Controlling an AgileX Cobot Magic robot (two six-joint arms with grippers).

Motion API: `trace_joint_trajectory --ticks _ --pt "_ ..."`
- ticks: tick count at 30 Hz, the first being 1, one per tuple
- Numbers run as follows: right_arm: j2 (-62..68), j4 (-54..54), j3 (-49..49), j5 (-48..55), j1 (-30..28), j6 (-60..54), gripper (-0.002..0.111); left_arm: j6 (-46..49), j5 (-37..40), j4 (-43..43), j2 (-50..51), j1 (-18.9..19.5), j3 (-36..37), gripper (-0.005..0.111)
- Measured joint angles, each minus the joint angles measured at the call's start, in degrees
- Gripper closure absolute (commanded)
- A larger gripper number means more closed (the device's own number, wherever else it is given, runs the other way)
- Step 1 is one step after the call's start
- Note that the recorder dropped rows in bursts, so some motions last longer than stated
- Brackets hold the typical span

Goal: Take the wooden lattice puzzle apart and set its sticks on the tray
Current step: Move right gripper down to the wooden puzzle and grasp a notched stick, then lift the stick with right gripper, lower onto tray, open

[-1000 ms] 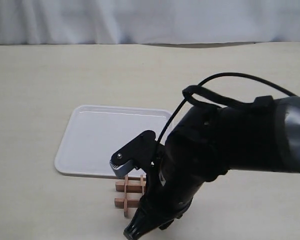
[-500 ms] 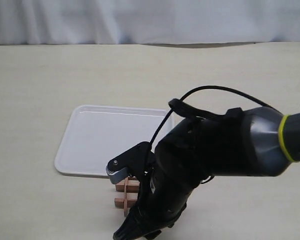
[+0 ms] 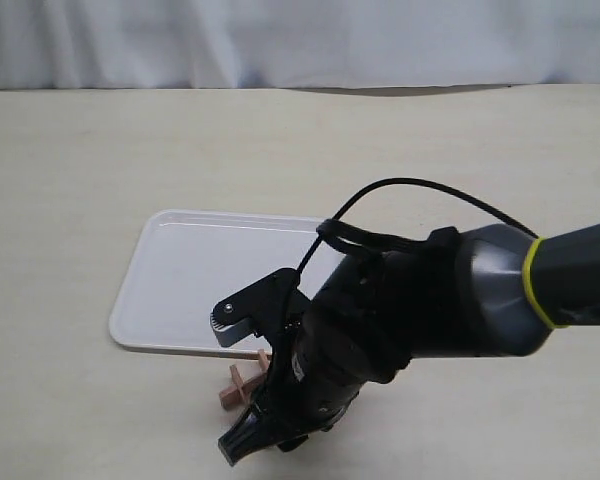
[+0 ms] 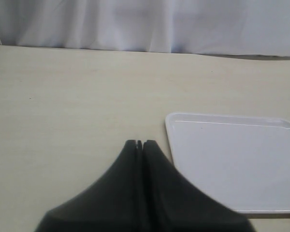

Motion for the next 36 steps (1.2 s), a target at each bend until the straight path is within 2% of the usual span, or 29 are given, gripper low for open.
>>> trace_joint_trajectory --ticks 3,5,9,36 --pt "0.00 -3.78 0.00 -0.23 0.00 3.65 0.073 0.00 0.00 0.00 0.00 0.00 0.00 0.107" --pt "0.00 -4.63 0.00 -0.34 0.00 4.32 0.086 0.00 0.00 0.00 0.00 0.00 0.00 0.107" --pt "0.00 -6.54 0.00 -0.42 0.00 5.03 0.103 0.00 0.00 0.00 0.00 0.00 0.00 0.107" --pt "-4.94 -10.53 0.00 1.38 0.00 2.58 0.104 0.00 0.00 0.00 0.00 0.00 0.00 0.107"
